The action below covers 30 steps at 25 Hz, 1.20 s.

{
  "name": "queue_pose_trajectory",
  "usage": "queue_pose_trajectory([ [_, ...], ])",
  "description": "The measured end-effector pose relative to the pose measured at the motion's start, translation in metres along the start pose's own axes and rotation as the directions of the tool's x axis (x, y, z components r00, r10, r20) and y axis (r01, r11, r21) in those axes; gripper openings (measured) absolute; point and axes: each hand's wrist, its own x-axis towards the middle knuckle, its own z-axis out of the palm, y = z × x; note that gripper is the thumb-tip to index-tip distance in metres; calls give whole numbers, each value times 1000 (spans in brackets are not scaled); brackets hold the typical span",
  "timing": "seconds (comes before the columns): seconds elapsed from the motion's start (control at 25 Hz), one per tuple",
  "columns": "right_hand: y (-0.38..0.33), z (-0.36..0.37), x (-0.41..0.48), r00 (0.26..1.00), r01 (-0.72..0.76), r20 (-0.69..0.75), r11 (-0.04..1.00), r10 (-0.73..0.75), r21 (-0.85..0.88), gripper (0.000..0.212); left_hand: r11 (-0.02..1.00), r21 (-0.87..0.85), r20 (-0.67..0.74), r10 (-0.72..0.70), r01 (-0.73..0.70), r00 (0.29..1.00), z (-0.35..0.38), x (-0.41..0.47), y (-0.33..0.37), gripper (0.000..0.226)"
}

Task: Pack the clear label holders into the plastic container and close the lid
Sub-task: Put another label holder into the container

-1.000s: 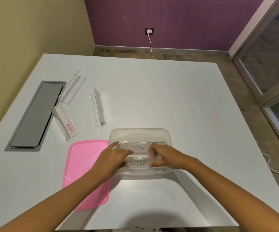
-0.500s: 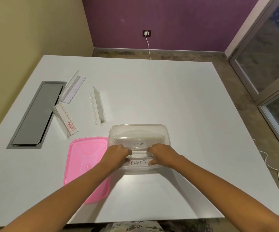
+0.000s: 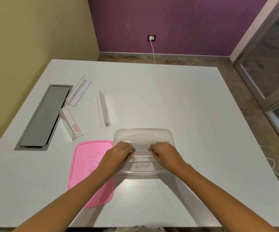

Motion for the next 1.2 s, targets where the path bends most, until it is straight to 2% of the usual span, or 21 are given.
queue_pose_trajectory([
  [0.04, -6, -5, 4, 998, -1, -64, 998, 6, 67, 19, 999, -26, -110, -21, 18, 994, -4, 0, -6, 12],
  [0.12, -19, -15, 17, 989, -4, -142, 975, 37, 222, 17, 979, -119, -245, -188, 163, 951, -11, 4, -23, 13],
  [0.16, -25, -19, 26, 987, 5, -156, 960, 40, 280, 17, 945, -195, -284, -310, 262, 907, -13, 8, -32, 15],
  [0.24, -38, -23, 49, 986, 40, -165, 944, 16, 329, 18, 807, -386, -308, -570, 447, 762, -15, 22, -53, 20],
  [0.28, -43, -23, 62, 987, 51, -159, 941, 3, 334, 19, 709, -471, -278, -684, 525, 674, -15, 31, -64, 22],
  [0.36, -53, -21, 88, 992, 53, -129, 940, -10, 337, 20, 487, -570, -134, -850, 662, 510, -13, 52, -84, 26],
  [0.44, -60, -17, 116, 997, 38, -81, 943, -12, 329, 21, 283, -615, 24, -927, 736, 375, -8, 74, -102, 27],
  [0.48, -62, -14, 129, 999, 30, -52, 948, -14, 318, 22, 226, -625, 61, -940, 748, 335, -6, 83, -109, 32],
  [0.64, -61, -3, 167, 999, 7, 34, 957, -17, 288, 26, 160, -589, 134, -947, 792, 291, 1, 106, -127, 25],
  [0.8, -55, 6, 191, 998, -19, 69, 947, -3, 320, 25, 203, -553, 95, -948, 808, 303, 4, 107, -137, 13],
  [0.96, -51, 11, 201, 996, -78, 73, 914, 53, 398, 27, 125, -690, 104, -957, 713, 269, -7, 101, -125, 35],
  [1.08, -53, 11, 201, 991, -133, 58, 849, 121, 511, 32, 82, -765, 129, -952, 639, 276, -17, 96, -105, 31],
  [1.2, -59, 2, 200, 971, -222, 84, 703, 226, 676, 49, 95, -830, 134, -922, 550, 362, -25, 92, -83, 13],
])
